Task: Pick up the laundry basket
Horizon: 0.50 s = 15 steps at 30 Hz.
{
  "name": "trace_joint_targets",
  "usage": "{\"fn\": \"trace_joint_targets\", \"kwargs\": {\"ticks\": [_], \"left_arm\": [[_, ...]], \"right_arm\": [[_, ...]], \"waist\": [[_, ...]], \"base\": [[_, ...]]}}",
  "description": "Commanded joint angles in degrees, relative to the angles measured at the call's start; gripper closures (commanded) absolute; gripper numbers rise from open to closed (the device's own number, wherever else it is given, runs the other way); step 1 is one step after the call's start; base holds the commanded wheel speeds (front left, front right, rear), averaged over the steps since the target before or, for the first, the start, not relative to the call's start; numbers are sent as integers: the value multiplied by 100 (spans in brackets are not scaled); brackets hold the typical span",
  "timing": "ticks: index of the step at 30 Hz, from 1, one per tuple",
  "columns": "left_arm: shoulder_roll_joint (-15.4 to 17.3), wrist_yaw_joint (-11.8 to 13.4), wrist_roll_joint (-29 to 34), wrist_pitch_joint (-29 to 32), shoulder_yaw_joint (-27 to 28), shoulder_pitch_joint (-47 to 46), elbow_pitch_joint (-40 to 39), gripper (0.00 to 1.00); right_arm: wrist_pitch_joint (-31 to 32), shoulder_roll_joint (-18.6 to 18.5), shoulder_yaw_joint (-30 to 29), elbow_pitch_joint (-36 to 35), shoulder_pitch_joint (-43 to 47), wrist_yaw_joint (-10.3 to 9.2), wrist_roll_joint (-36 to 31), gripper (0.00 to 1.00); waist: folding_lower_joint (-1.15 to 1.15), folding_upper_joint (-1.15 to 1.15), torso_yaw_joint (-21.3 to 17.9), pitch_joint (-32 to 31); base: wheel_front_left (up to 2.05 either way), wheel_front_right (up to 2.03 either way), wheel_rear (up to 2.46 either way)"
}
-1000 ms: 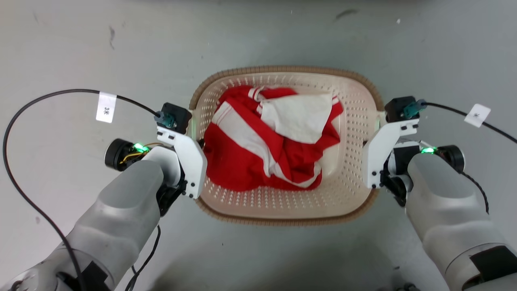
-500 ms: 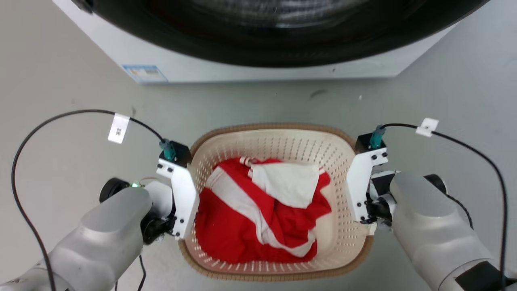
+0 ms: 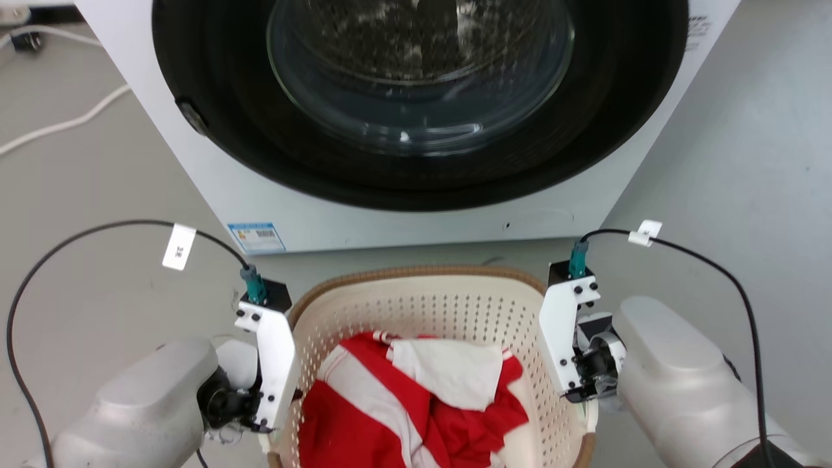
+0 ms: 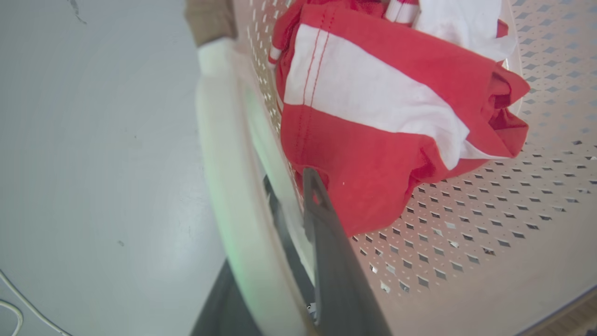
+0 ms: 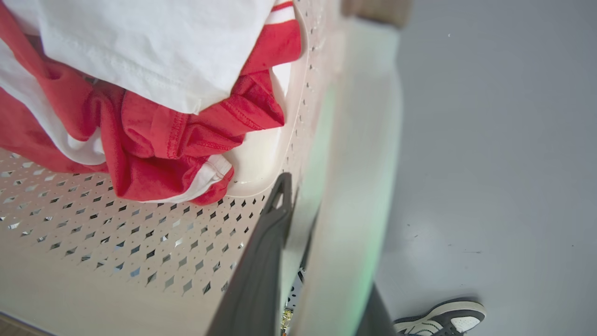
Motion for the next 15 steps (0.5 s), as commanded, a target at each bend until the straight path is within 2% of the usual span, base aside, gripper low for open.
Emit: {"fn": "trace_joint_targets", "kwargs": {"ticks": [1, 8, 15], "left_arm": [[24, -80, -20, 106, -41, 106, -61, 100], [153, -79, -188, 724, -54, 330, 60, 100], [69, -79, -251, 983, -58, 379, 72, 100]], "right_arm": [[65, 19, 90, -16, 84, 78, 21, 100], [387, -7, 341, -195, 225, 78, 344, 100], [497, -5, 432, -52, 295, 78, 505, 100]], "waist": [[1, 0, -31, -307], [1, 0, -87, -724], [1, 0, -107, -927]], "base": [[0, 0, 0], [0, 0, 0], [0, 0, 0]]}}
